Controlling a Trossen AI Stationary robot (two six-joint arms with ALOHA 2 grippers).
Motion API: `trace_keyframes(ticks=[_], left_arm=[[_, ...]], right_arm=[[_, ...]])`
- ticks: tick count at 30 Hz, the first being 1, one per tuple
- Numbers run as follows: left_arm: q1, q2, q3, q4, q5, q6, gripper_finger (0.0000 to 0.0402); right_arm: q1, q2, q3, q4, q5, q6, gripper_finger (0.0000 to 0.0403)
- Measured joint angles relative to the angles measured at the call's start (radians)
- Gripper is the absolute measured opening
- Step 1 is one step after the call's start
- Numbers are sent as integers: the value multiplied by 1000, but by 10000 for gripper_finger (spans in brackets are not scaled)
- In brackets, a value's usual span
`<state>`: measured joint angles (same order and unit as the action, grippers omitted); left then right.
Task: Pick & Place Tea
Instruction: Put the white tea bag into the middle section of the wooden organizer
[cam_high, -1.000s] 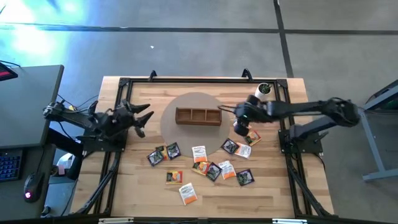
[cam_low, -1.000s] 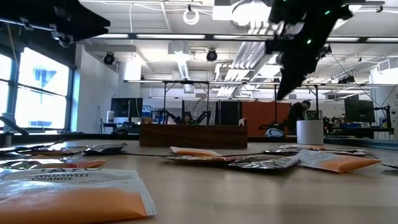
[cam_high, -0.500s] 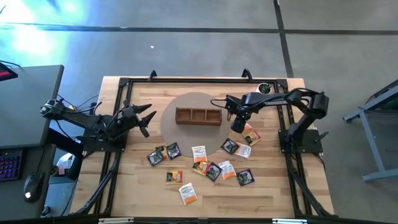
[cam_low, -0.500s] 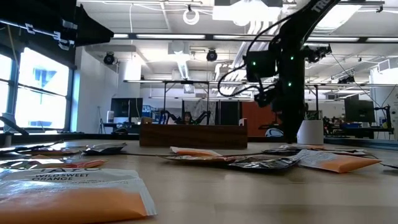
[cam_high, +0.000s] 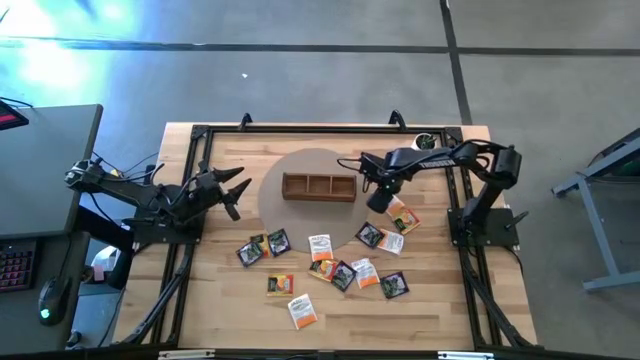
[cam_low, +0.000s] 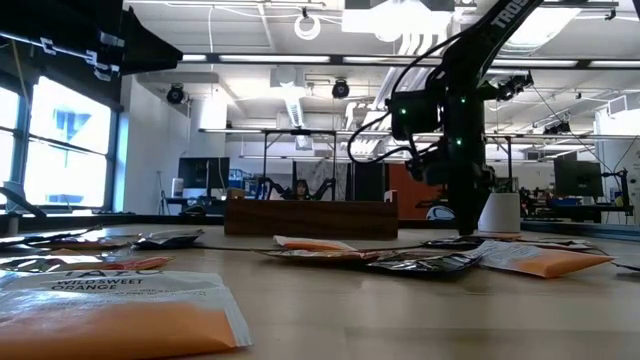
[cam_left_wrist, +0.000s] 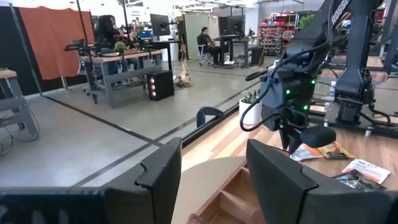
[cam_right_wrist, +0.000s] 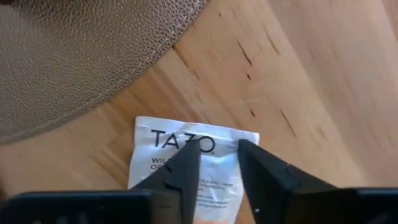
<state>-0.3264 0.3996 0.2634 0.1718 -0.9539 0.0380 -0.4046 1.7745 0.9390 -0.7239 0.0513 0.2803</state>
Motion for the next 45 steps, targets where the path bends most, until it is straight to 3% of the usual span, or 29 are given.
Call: trace_keyframes(ticks=[5, 13, 24, 35, 39, 45], left_arm=[[0, 0, 0, -10, 0, 0, 179], [-1, 0, 0, -11, -1, 0, 179], [-1, 0, 0, -17, -1, -22, 179], [-1, 0, 0, -17, -1, -35, 179], [-1, 0, 0, -17, -1, -36, 179], [-1, 0, 0, -18, -1, -36, 179]], right_arm=[[0, -18, -5, 9, -3, 3, 10], [-1, -97, -11, 2, 5, -7, 3], [-1, -128, -8, 9, 39, -278, 71], [-4, -115, -7, 59, -59, -444, 169], [2, -115, -7, 52, 2, -550, 181], [2, -114, -6, 43, -50, -562, 182]])
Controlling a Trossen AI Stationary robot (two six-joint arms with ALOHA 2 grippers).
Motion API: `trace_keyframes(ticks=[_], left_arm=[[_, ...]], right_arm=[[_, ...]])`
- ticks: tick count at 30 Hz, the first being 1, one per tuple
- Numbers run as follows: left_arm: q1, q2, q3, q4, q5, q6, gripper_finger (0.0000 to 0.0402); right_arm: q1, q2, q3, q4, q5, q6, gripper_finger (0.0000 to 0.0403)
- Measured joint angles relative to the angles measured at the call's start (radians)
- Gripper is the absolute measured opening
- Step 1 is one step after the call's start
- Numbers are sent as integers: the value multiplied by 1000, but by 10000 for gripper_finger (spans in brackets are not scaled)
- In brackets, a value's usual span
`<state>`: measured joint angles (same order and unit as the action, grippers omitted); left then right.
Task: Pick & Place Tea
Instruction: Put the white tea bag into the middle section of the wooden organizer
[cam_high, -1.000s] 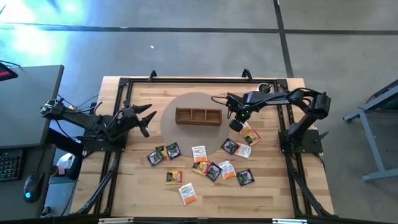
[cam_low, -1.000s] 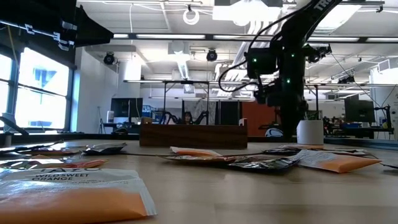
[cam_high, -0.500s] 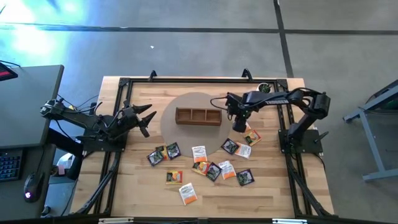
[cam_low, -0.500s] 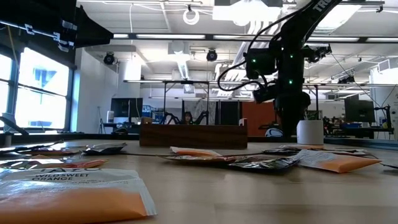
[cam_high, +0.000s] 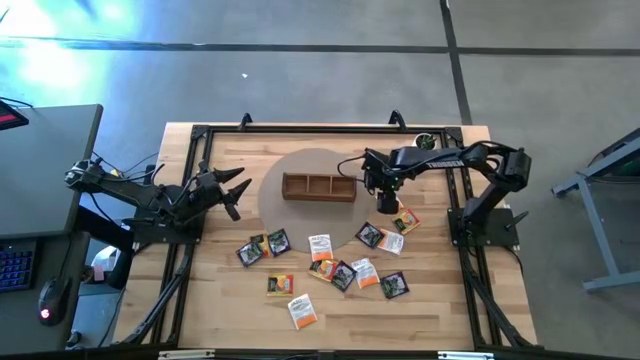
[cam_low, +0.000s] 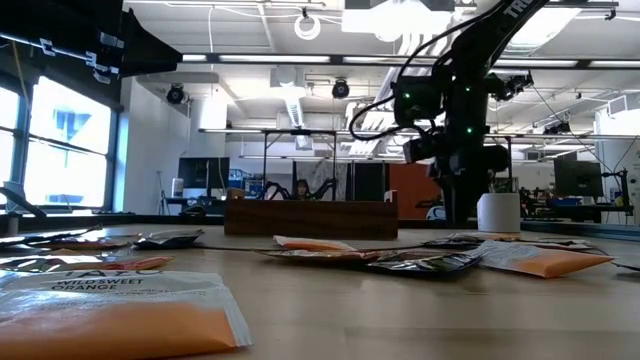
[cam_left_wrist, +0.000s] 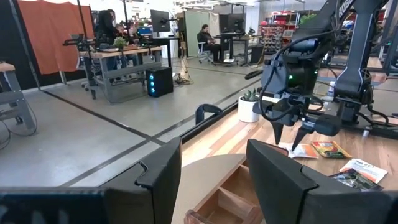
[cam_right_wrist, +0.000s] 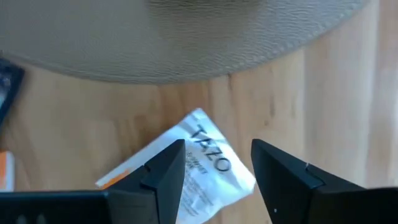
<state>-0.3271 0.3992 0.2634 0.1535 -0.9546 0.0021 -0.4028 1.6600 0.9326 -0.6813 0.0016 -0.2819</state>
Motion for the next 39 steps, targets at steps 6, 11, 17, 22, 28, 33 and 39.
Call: trace_keyframes(ticks=[6, 11, 17, 22, 28, 33, 39], left_arm=[[0, 0, 0, -2, -1, 0, 179], [0, 0, 0, 0, -19, 0, 179], [0, 0, 0, 0, -43, 0, 179], [0, 0, 0, -7, -43, 0, 179], [0, 0, 0, -26, -43, 0, 179], [0, 0, 0, -26, -43, 0, 179], [0, 0, 0, -26, -43, 0, 179]], right_arm=[[-1, 44, -52, 19, 1, -29, 181], [0, 47, -92, 86, 13, -39, 180], [-4, 49, -93, 91, -47, -37, 128], [-4, 49, -95, 93, -66, -58, 44], [11, -4, -105, 89, -89, 60, 20], [36, -151, -107, 94, -88, 196, 9], [126, -308, -106, 319, 89, 332, 18]])
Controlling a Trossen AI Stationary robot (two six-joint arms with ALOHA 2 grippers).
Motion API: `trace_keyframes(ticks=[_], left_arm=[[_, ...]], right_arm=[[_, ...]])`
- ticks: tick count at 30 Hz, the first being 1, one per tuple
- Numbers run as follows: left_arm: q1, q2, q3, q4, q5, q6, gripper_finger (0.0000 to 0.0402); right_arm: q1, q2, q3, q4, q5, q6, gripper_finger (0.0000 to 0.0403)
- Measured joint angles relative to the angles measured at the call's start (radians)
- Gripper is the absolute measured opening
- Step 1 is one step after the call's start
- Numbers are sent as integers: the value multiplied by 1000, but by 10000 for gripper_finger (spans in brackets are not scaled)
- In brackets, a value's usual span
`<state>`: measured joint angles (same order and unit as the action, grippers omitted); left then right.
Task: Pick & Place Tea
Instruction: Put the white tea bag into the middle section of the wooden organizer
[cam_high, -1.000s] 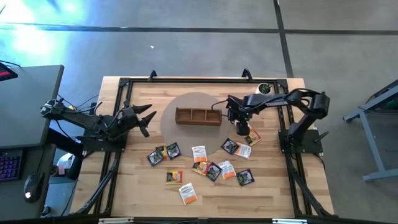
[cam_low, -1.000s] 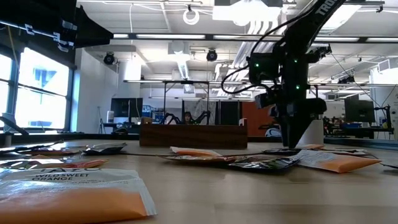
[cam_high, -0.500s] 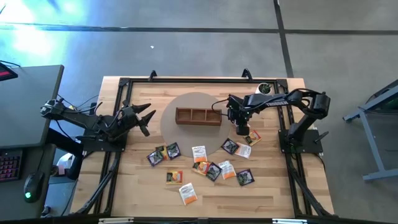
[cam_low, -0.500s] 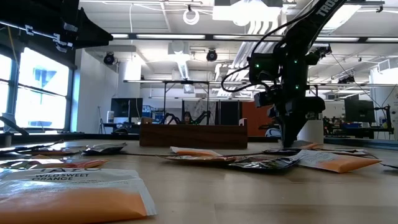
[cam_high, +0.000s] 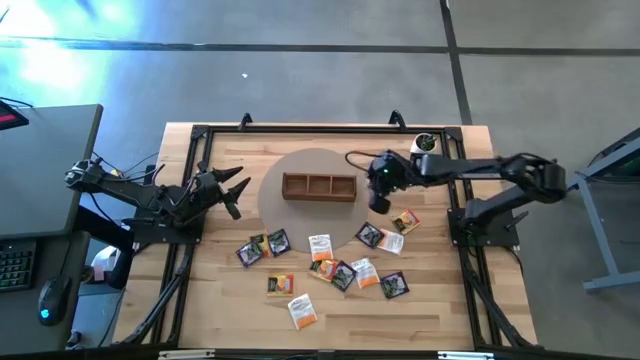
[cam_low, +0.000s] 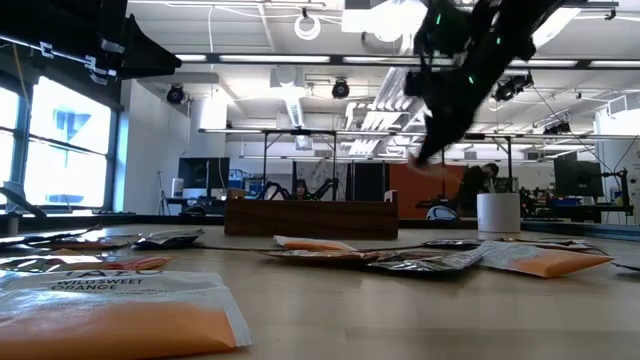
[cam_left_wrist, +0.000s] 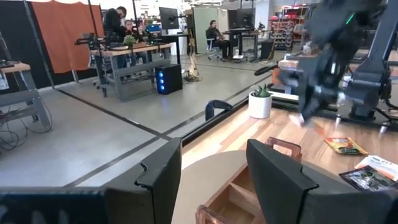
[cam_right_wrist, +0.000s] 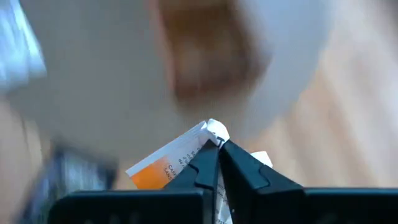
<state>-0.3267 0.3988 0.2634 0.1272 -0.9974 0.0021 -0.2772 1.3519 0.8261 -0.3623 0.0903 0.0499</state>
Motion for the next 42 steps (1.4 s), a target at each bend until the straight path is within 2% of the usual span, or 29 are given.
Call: trace_keyframes(ticks=[3, 5, 7, 10, 17, 23, 26, 31, 37, 42], left_arm=[[0, 0, 0, 0, 0, 0, 179], [0, 0, 0, 0, 0, -1, 179], [0, 0, 0, 0, 1, -8, 179], [0, 0, 0, -2, 8, -11, 179], [0, 0, 0, -4, 45, -11, 179], [0, 0, 0, -4, 45, -11, 179], [0, 0, 0, -4, 44, -11, 179], [0, 0, 0, -4, 44, -11, 179], [0, 0, 0, -3, 45, -11, 179], [0, 0, 0, -3, 45, -11, 179]], right_arm=[[68, -25, 2, 260, 206, 17, 18], [107, -8, 2, 440, 299, -26, 10], [135, 25, 3, 596, 326, -87, 5], [155, 107, 4, 698, 346, -107, 10], [139, 307, 2, 706, 401, -71, 5], [130, 366, 3, 690, 583, -129, 11], [131, 363, 3, 674, 570, -135, 12], [120, 363, 5, 631, 449, -95, 13], [118, 363, 5, 628, 509, -142, 45], [113, 363, 5, 628, 484, -155, 80]])
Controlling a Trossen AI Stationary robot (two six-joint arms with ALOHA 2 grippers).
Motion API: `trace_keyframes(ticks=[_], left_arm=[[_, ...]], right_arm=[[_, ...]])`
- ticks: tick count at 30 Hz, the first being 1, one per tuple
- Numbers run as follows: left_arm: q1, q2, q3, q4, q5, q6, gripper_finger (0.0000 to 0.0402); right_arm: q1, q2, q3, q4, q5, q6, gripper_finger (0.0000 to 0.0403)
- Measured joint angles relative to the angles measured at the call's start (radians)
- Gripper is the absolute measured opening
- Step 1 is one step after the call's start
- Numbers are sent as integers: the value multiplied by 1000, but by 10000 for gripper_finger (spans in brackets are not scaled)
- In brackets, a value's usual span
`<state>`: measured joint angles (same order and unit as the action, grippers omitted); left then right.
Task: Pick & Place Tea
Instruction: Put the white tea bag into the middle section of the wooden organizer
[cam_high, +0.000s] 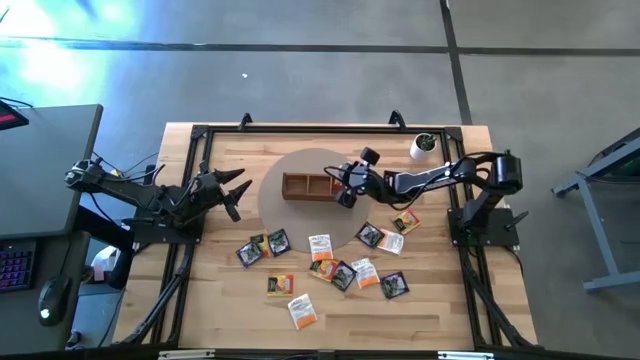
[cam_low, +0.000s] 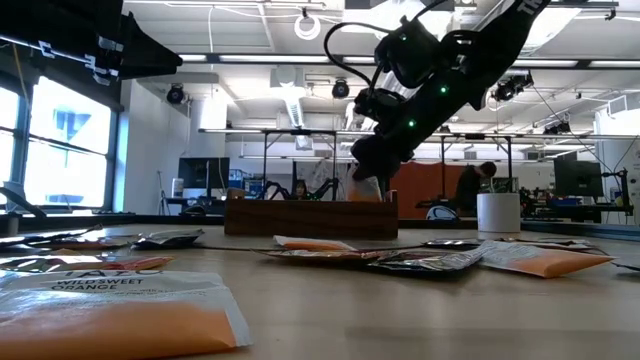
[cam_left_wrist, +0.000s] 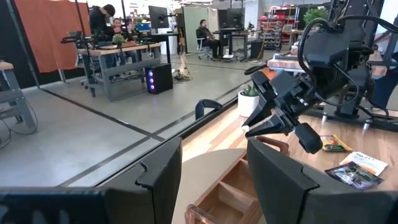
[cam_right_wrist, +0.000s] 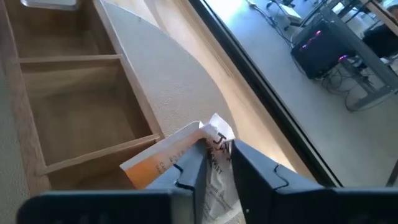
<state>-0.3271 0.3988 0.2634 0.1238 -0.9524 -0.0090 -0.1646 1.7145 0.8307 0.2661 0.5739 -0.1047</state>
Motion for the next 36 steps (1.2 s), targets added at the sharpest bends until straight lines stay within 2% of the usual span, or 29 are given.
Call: trace_keyframes(ticks=[6, 13, 19, 23, 25, 28, 33, 36], left_arm=[[0, 0, 0, 0, 0, 0, 179], [0, 0, 0, 0, 0, 3, 179], [0, 0, 0, 0, -1, 3, 179], [0, 0, 0, 0, 0, 0, 179], [0, 0, 0, 0, 5, 0, 179], [0, 0, 0, 0, 15, 0, 179], [0, 0, 0, 0, 16, 3, 179], [0, 0, 0, 0, 16, 3, 179]], right_arm=[[0, 0, 0, 0, 1, 0, 110], [28, -70, 9, -8, 26, -6, 117], [63, -163, 65, -108, -57, 23, 118], [78, -152, 74, -236, 37, 31, 117], [70, -138, 71, -281, 45, 77, 117], [58, -122, 71, -268, -51, 92, 116], [40, -81, 71, -109, -253, -25, 116], [24, -49, 72, -102, -274, -129, 116]])
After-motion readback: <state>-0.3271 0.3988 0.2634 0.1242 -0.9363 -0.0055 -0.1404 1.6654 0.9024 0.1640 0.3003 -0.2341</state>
